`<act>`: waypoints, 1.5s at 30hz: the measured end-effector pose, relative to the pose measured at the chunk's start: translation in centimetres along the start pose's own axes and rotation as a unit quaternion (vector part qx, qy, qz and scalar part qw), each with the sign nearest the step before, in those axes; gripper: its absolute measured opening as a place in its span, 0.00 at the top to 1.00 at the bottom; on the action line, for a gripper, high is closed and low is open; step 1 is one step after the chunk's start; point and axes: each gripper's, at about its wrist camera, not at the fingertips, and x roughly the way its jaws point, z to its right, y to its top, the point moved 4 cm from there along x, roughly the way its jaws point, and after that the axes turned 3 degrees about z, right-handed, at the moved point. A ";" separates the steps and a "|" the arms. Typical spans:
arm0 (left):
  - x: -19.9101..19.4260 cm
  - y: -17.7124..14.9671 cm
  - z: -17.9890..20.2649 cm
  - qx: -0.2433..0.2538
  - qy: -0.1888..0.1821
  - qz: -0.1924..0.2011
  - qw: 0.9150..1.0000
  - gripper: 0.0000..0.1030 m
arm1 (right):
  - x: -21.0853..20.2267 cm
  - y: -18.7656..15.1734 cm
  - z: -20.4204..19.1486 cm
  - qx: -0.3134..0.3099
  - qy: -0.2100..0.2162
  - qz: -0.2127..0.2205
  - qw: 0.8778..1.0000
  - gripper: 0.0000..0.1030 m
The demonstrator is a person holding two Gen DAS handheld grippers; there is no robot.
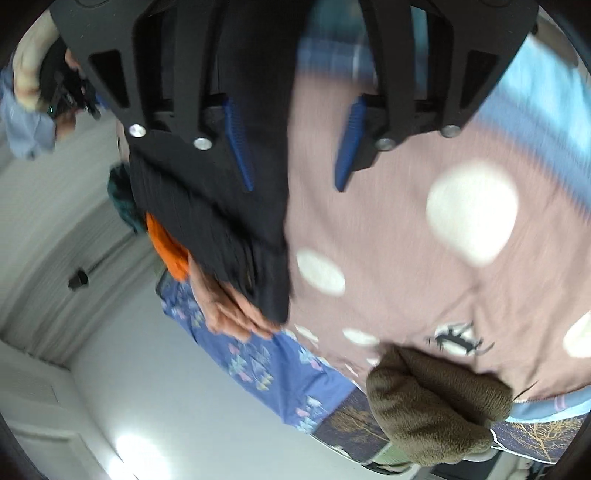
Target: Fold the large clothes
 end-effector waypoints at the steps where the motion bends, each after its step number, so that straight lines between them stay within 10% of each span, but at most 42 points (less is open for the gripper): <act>1: -0.8 -1.2 0.1 0.005 -0.009 -0.010 1.000 0.55 | -0.4 -0.9 0.6 0.004 -0.002 -0.008 1.000 0.44; 25: -2.6 -12.3 1.7 0.067 -0.027 -0.106 0.992 0.37 | -1.6 -13.7 2.7 -0.007 0.024 -0.106 0.994 0.44; 28: -2.3 -12.9 1.6 0.065 -0.027 -0.120 0.990 0.37 | -1.7 -14.2 2.2 -0.016 0.031 -0.109 0.993 0.59; 34: -2.1 -14.0 1.4 0.065 -0.037 -0.142 0.987 0.84 | -2.8 -14.4 3.3 0.009 0.028 -0.104 0.994 0.90; 45: -5.6 -11.2 4.5 0.026 -0.158 -0.099 0.982 0.93 | -8.0 -11.0 0.6 0.063 0.174 -0.049 0.981 0.98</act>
